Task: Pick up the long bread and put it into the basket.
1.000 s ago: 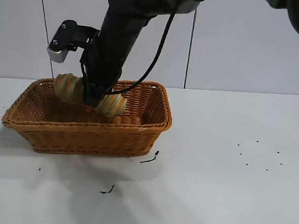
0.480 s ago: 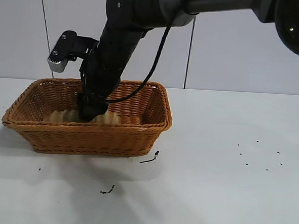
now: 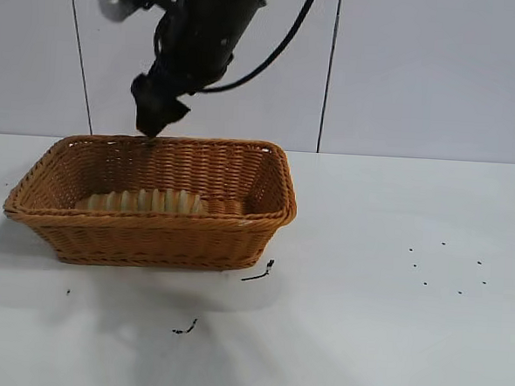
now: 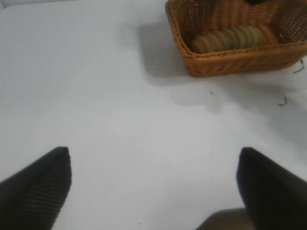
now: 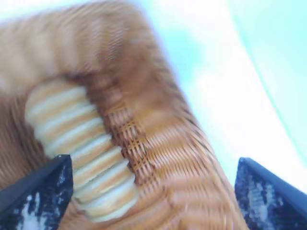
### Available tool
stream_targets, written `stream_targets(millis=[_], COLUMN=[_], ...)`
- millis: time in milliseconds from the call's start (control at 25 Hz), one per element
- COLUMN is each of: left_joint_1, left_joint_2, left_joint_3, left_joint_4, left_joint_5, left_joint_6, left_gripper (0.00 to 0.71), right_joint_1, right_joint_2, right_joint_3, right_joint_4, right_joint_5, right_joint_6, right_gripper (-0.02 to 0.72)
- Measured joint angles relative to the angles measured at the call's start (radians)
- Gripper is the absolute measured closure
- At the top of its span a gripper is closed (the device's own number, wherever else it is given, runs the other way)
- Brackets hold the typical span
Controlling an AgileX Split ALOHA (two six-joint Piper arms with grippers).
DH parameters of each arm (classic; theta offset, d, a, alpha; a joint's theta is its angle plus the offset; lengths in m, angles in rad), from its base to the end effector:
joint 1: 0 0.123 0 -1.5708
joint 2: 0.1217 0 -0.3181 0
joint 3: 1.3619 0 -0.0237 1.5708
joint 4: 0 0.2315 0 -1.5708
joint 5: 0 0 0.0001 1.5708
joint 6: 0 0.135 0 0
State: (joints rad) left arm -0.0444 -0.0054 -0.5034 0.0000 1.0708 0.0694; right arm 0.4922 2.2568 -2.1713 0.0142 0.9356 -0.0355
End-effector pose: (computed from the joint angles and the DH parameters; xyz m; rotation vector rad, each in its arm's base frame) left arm -0.0176 0.0008 0.2477 0.1163 2.0423 0.0156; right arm 0.4765 0.2573 0.2584 -0.6507 2.4311 0.2052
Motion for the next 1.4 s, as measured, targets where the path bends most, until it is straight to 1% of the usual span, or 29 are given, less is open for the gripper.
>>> stream_targets(millis=[80, 160, 560, 720, 920, 1040, 1120, 1280, 1400], left_joint_1=[0.000, 0.000, 0.000, 0.000, 0.000, 0.000, 0.000, 0.000, 0.000], left_joint_2=[0.000, 0.000, 0.000, 0.000, 0.000, 0.000, 0.000, 0.000, 0.000], left_joint_3=[0.000, 0.000, 0.000, 0.000, 0.000, 0.000, 0.000, 0.000, 0.000], left_joint_4=[0.000, 0.000, 0.000, 0.000, 0.000, 0.000, 0.000, 0.000, 0.000], left_joint_5=[0.000, 0.000, 0.000, 0.000, 0.000, 0.000, 0.000, 0.000, 0.000], left_joint_6=[0.000, 0.000, 0.000, 0.000, 0.000, 0.000, 0.000, 0.000, 0.000], left_gripper=[0.014, 0.014, 0.014, 0.014, 0.014, 0.014, 0.014, 0.014, 0.014], right_joint_1=[-0.043, -0.087, -0.340, -0.412, -0.434, -0.435, -0.435, -0.435, -0.435], right_joint_2=[0.000, 0.000, 0.000, 0.000, -0.001, -0.002, -0.004, -0.029, -0.098], right_joint_3=[0.000, 0.000, 0.000, 0.000, 0.000, 0.000, 0.000, 0.004, 0.061], right_joint_4=[-0.020, -0.026, -0.031, -0.032, -0.035, -0.035, -0.035, -0.031, -0.031], right_joint_5=[0.030, 0.050, 0.116, 0.130, 0.206, 0.266, 0.276, 0.276, 0.276], right_joint_6=[0.061, 0.083, 0.085, 0.086, 0.085, 0.065, 0.051, 0.049, 0.050], right_gripper=[0.072, 0.072, 0.072, 0.072, 0.072, 0.072, 0.072, 0.072, 0.072])
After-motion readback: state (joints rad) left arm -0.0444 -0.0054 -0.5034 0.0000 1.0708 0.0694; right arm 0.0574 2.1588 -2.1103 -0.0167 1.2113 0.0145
